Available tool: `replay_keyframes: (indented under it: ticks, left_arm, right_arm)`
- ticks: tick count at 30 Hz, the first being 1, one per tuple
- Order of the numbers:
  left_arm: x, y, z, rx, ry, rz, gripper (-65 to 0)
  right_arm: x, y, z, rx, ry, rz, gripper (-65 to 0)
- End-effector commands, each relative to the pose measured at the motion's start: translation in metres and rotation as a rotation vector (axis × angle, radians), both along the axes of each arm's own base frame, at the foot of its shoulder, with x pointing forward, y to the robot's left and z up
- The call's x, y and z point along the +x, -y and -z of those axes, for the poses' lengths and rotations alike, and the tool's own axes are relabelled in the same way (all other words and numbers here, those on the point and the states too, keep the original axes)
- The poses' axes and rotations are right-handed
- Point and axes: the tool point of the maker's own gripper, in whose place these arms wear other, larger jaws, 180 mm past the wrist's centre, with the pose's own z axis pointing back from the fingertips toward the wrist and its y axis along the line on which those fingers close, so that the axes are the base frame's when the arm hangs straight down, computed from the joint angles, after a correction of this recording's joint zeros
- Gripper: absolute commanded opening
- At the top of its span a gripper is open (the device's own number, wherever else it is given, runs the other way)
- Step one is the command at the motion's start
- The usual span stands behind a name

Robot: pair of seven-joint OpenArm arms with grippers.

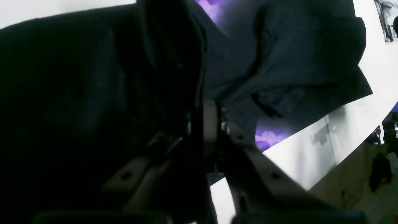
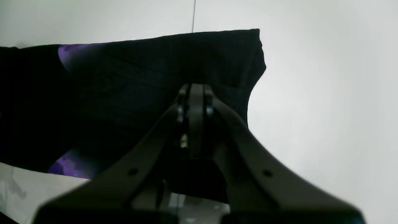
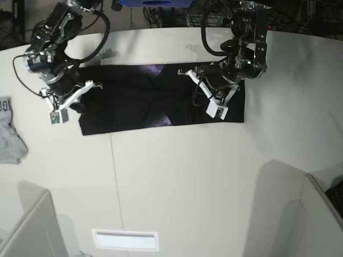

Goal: Fold the T-shirt properly
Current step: 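Fold the strip end with the left gripper toward the right gripper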

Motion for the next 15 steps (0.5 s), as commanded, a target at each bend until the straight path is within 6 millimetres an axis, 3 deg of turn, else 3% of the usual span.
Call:
replay_keyframes:
  ticks: [1,6,7,11,15]
  left_arm:
    - [0.006,0.003,-0.009,-0.025,0.032,-0.003,-65.0]
    - [0.009,0.004,-0.011,-0.028,0.039,-0.003,-65.0]
    - [0.009,0.005,-0.012,-0.031,0.042,-0.001,-61.5]
    - [0.011,0.009,-0.016,-0.038,0.055,0.005,-32.6]
    - [0.015,0.035,-0.025,-0.066,0.08,0.07,-16.3]
  right_arm:
    - [0.007,0.001,-0.012,0.003,0.052,0.003,-65.0]
    - [0.007,0.001,-0.012,0.003,0.052,0.003,-65.0]
    - [0.007,0.001,-0.012,0.003,0.052,0.003,-65.0]
    - [0.008,0.001,-0.01,0.009,0.049,0.003,-65.0]
    - [0.011,-0.001,0.0,0.031,0.023,0.001,-65.0]
